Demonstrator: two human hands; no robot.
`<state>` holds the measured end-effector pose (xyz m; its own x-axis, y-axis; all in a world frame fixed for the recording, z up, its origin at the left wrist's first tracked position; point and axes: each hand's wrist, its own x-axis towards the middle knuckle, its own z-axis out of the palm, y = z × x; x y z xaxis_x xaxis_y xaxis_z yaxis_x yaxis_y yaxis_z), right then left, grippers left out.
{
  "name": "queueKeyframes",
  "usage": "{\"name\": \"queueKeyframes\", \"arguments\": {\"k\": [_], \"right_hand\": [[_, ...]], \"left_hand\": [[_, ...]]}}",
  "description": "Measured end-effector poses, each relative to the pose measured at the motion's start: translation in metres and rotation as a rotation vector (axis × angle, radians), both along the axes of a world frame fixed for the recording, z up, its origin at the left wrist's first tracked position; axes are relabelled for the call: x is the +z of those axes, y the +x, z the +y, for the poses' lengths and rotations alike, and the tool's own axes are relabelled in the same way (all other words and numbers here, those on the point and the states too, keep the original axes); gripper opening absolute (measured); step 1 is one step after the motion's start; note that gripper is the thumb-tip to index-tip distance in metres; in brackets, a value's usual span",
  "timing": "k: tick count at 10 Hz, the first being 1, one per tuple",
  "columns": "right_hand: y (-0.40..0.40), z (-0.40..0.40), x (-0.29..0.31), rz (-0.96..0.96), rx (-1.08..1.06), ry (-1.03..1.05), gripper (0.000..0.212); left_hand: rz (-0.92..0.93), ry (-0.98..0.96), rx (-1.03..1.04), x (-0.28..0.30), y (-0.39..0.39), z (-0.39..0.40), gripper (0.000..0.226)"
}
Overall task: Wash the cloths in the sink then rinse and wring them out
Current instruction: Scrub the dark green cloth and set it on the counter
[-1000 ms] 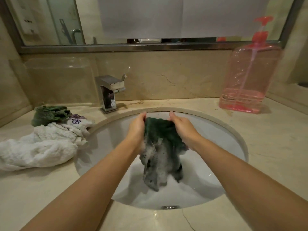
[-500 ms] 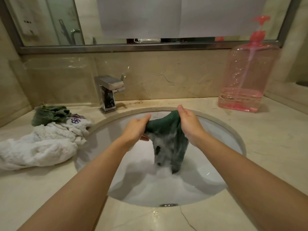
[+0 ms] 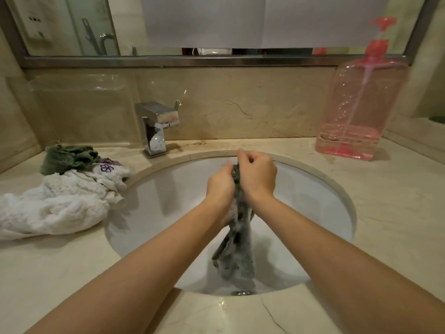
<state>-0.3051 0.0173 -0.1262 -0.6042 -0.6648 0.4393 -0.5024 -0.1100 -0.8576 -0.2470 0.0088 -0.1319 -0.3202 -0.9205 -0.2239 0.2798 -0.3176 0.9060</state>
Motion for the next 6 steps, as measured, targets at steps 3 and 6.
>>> {"name": "queueKeyframes", "arguments": {"k": [3, 6], "right_hand": [[0.009, 0.007, -0.003, 0.22, 0.161, 0.08, 0.047], [-0.014, -0.005, -0.012, 0.277, 0.131, 0.311, 0.045]], "left_hand": [[0.73, 0.219, -0.272, 0.01, 0.011, -0.015, 0.037], [-0.077, 0.054, -0.104, 0.003, 0.023, -0.022, 0.047]]}}
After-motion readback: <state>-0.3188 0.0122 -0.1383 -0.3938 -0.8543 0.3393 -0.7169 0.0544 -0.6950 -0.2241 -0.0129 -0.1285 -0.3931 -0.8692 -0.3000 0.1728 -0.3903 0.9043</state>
